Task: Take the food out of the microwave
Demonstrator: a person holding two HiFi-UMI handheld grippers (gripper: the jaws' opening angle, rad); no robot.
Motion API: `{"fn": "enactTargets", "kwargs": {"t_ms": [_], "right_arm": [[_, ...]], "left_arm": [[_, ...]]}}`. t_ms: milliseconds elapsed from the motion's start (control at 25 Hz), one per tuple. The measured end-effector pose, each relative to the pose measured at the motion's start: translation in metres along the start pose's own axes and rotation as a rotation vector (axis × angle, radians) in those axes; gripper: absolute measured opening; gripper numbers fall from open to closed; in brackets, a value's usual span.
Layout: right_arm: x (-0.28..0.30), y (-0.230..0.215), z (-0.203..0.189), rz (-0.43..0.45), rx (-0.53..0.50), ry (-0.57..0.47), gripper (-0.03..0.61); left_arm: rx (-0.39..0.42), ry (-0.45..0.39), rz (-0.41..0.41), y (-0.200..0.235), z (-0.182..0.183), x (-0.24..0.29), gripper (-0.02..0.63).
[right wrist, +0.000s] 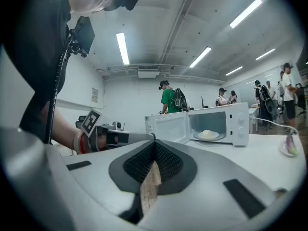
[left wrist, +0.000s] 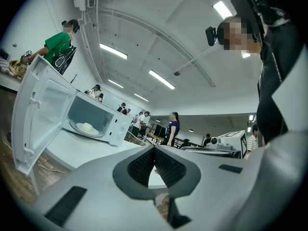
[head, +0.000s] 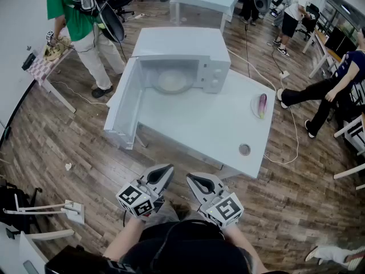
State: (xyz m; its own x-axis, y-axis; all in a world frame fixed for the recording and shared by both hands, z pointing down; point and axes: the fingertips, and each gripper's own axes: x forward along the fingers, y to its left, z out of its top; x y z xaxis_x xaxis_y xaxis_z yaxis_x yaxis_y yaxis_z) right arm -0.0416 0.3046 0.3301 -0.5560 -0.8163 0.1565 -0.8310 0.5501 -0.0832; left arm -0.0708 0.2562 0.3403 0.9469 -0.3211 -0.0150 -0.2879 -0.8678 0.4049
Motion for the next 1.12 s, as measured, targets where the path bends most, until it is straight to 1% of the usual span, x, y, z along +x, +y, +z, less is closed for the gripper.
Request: {"fn": "enactTargets", "kwargs": {"t_ms": [120, 240, 600, 760, 920, 1120], "right_arm": [[-0.004, 0.001, 0.002, -0.002, 0.005, -0.004, 0.017], [-0.007, 0.000, 0.003, -0.008, 0.002, -0.010, 0.017], [-0.015, -0.010, -0.001, -0.040, 0.011, -0.014, 0.017], [-0.012, -0.024, -0.007, -0.047, 0.024, -0.008, 0.017], [0.004, -0.047, -0.007, -0.057, 0.044, -0.017, 0.017], [0.031, -0.076, -0.004, -0.057, 0.049, -0.011, 0.017]], "left_arm": [[-0.005, -0.001, 0.008, -0.007, -0.001, 0.001, 0.009], [0.007, 0.001, 0.014, -0.010, -0.003, 0.002, 0.009], [0.007, 0.003, 0.041, -0.003, -0.007, 0.006, 0.009], [-0.002, 0.008, 0.064, 0.009, -0.011, 0.018, 0.009], [0.010, 0.011, 0.062, 0.029, -0.011, 0.039, 0.009], [0.035, -0.004, 0.060, 0.058, 0.001, 0.067, 0.009]]}}
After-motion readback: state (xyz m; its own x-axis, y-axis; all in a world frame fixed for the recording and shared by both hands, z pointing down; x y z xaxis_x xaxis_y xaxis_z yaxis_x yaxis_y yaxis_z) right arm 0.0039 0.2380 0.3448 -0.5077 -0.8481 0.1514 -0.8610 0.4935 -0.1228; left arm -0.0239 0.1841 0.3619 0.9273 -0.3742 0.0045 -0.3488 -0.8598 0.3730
